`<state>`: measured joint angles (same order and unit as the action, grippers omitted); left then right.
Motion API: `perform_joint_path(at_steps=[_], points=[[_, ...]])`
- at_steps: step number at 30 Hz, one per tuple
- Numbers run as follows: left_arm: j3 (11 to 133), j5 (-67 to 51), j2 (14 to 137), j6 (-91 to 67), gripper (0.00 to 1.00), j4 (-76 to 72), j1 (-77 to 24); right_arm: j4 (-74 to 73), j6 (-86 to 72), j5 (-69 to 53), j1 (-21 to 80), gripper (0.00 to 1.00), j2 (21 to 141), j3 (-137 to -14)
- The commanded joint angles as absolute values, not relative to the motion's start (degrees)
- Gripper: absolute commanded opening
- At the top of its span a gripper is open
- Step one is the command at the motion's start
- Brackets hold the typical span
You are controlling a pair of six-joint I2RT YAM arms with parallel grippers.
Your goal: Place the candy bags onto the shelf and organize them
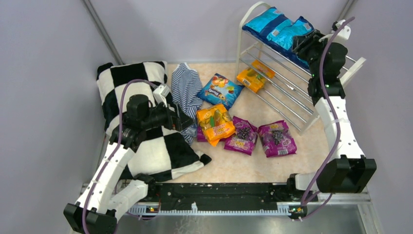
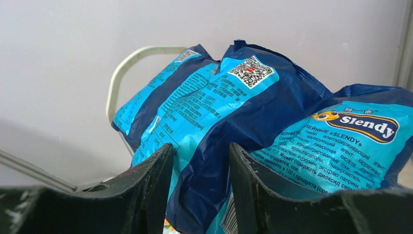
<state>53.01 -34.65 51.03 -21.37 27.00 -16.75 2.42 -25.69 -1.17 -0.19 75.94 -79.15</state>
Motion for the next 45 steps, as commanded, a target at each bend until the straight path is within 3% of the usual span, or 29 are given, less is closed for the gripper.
perform_joint_path(at_steps=[1, 13, 19, 25, 32, 41, 45], points=[[52.73, -34.98, 50.48, -22.23, 0.99, 25.16, -16.70, 9.06, -28.93, -6.47, 0.24, 0.46, 79.91, -81.50], [52.80, -34.50, 50.17, -22.06, 0.99, 25.73, -16.70, 13.10, -30.71, -9.84, 0.18, 0.48, 81.62, -83.40], [51.96, -34.90, 50.41, -22.32, 0.99, 24.90, -16.70, -7.70, -25.23, 0.46, 0.18, 0.73, 77.27, -87.22], [51.38, -35.67, 50.86, -22.32, 0.99, 24.11, -16.70, -15.68, -21.23, 4.89, 0.18, 0.86, 69.98, -84.42], [51.28, -36.32, 50.58, -22.59, 0.99, 23.98, -16.68, -22.01, -22.57, 8.14, 0.18, 0.86, 65.26, -81.78], [50.76, -36.55, 49.61, -22.03, 0.99, 24.54, -16.66, -29.30, -23.38, 28.29, 0.18, 0.84, 54.38, -75.26], [51.14, -36.74, 49.66, -21.56, 0.99, 25.14, -16.66, -29.84, -21.19, 31.41, 0.18, 0.84, 50.49, -73.74]])
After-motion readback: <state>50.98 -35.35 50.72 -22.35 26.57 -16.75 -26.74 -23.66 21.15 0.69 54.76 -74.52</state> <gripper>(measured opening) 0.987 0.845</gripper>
